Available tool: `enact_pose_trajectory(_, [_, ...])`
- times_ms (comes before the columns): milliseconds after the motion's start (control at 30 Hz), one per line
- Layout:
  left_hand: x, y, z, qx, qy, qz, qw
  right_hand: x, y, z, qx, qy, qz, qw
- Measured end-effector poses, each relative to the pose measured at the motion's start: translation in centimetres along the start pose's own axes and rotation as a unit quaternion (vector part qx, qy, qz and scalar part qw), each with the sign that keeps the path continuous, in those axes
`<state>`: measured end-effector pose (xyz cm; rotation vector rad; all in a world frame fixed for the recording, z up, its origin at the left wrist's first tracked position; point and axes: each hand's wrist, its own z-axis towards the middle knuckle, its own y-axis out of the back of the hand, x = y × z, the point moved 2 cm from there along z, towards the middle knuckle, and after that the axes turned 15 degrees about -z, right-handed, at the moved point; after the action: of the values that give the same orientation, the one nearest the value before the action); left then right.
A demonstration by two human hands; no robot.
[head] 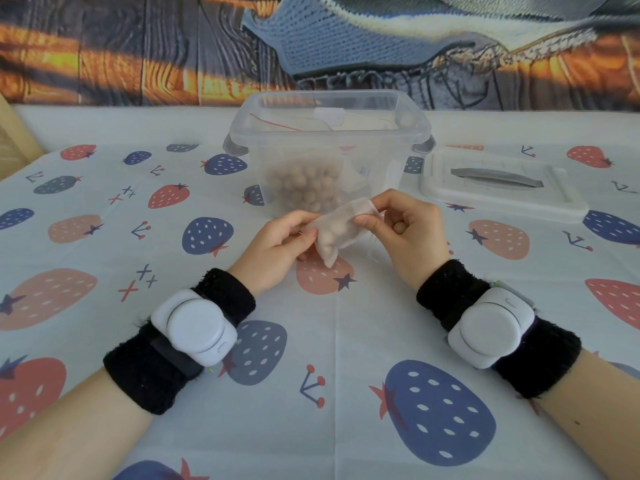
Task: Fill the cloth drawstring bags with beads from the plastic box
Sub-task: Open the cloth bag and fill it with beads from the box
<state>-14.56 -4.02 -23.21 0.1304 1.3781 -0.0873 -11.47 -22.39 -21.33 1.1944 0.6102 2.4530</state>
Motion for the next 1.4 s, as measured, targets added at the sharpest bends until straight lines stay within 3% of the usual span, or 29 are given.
enact_pose_trajectory(233, [-0.52,-0.47,-0.32,0.000,0.030,-0.026,0.999,0.03,-0.11,-0.11,0.015,-0.016,0.032,0.999])
enact_pose_trajectory(633, [-0.37,-0.40,-0.52,-0.024,0.009,0.000,1.000,-0.03,-0.31,0.16,0.090,-0.054,0.096,0.990])
enact_pose_trajectory(833, [-0.39,-0.33,-0.44,-0.031,0.003,-0.010,0.999,0.17,-0.11,0.22,0.064,-0.058,0.107,0.991])
enact_pose_trajectory(1100, [-0.59,-0.55,-0.47,-0.008,0.006,-0.016,1.000,0.22,-0.29,0.07,0.099,-0.065,0.087,0.989])
enact_pose_trajectory(1400, [-0.73,-0.90,-0.58,0.020,0.012,-0.024,0.999,0.08,0.07,0.59,0.118,-0.122,0.193,0.967])
